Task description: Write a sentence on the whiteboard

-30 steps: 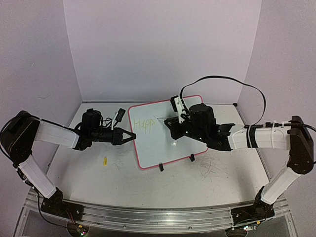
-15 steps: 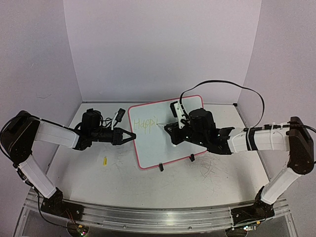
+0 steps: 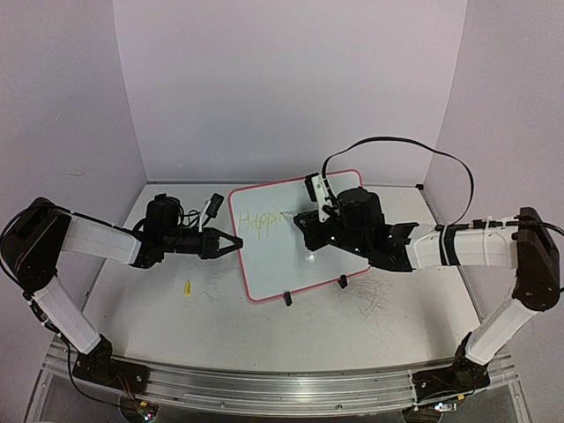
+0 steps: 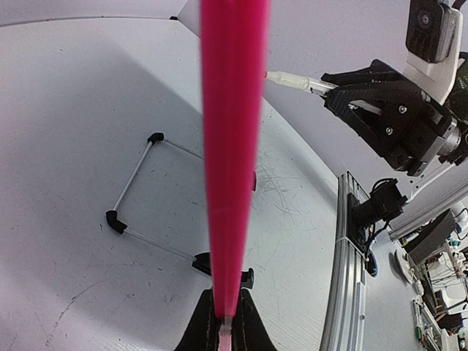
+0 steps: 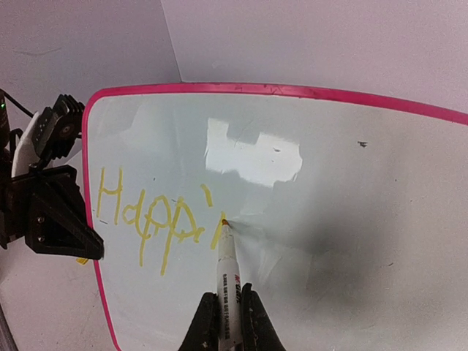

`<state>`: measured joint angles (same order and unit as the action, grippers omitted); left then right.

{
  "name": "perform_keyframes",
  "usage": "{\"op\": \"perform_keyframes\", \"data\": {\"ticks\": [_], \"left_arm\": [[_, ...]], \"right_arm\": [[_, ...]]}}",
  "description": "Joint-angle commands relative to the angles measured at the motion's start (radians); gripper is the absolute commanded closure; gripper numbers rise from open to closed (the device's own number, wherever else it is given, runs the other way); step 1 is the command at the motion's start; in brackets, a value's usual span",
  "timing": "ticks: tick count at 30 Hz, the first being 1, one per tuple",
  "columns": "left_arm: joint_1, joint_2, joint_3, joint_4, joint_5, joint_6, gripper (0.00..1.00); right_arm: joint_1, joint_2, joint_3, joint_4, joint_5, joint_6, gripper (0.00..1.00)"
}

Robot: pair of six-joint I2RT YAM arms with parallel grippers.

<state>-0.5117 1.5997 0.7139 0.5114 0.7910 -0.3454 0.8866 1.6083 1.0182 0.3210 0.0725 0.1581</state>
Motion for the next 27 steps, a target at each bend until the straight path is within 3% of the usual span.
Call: {"op": "perform_keyframes", "data": {"ticks": [1,27], "left_arm": [[-0.004,-0.036,0.034,-0.001,0.01,0.02,1.0],[-0.004,-0.034,0.039,-0.007,0.008,0.017,1.0]], "right_arm": [[-0.011,0.011,0.038,0.017,0.057,-0.008,1.0],[0.006,-0.035,-0.062,-0.023,0.002,0.057,1.0]]}}
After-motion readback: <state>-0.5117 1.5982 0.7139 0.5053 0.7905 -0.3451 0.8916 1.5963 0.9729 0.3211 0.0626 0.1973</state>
